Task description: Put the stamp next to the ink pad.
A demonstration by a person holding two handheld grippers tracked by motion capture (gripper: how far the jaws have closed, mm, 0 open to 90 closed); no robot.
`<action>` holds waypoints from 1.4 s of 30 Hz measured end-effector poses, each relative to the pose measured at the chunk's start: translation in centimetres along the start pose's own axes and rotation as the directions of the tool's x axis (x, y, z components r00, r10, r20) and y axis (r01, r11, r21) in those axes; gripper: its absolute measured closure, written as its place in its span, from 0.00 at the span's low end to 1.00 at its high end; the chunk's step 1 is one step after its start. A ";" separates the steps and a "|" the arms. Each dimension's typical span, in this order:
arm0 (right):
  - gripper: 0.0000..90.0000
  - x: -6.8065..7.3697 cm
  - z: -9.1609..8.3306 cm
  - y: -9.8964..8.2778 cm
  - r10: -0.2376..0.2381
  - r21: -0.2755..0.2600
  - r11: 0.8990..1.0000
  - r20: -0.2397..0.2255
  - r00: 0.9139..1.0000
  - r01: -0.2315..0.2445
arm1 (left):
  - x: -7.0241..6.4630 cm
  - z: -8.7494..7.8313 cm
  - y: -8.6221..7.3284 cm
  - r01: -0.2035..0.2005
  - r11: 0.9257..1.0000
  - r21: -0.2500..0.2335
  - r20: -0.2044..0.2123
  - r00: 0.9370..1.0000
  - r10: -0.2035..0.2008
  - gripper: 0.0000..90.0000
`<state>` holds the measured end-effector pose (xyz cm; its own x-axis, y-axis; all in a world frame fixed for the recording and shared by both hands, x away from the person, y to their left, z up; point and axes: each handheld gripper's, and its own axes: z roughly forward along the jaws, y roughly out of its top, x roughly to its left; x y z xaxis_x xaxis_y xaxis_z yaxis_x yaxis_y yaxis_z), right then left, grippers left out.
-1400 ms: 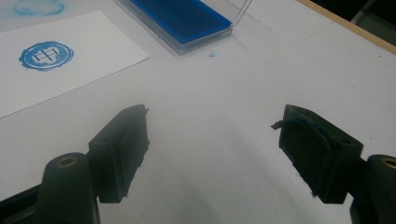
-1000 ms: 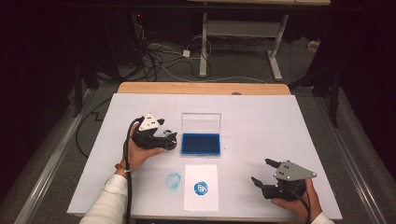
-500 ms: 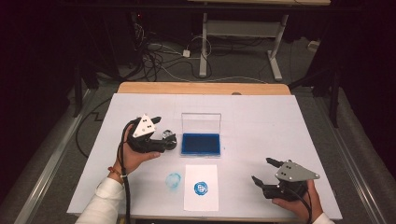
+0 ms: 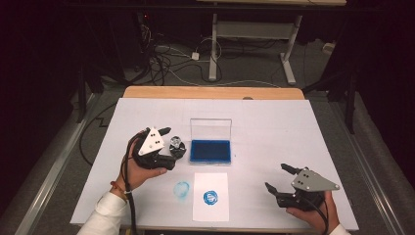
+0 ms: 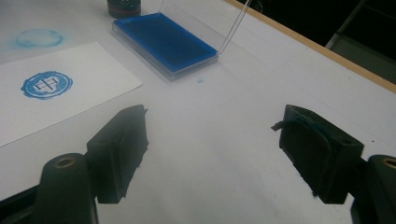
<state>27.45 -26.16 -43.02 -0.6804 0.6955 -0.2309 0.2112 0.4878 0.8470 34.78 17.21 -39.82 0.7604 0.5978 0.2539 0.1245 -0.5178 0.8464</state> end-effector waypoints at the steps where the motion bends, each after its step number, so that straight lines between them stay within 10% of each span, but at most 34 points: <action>1: 0.26 0.0 0.0 0.0 0.001 0.000 1.000 0.001 1.000 -0.001 | -0.2 -0.1 -0.1 0.002 1.000 0.003 0.007 1.000 -0.002 0.18; 16: 0.26 -0.3 -0.3 0.0 0.011 -0.021 1.000 0.035 0.999 -0.010 | -2.5 -1.4 -2.3 -0.079 0.995 0.058 -0.031 0.996 0.081 0.18; 32: 0.26 -0.3 -0.3 -0.2 0.001 -0.011 1.000 0.037 0.999 0.000 | -3.0 -2.8 -6.9 0.016 0.994 0.107 -0.077 0.997 -0.007 0.18; 42: 0.26 -0.2 0.0 -0.2 -0.003 -0.008 1.000 0.030 1.000 0.003 | -3.2 -4.0 -10.2 0.061 0.980 0.190 -0.077 0.996 -0.047 0.18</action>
<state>27.57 -26.39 -43.11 -0.6600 0.7093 -0.2476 0.2033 0.4859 0.8500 28.46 23.05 -47.41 0.7026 0.6665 0.2492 0.2891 -0.5874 0.7559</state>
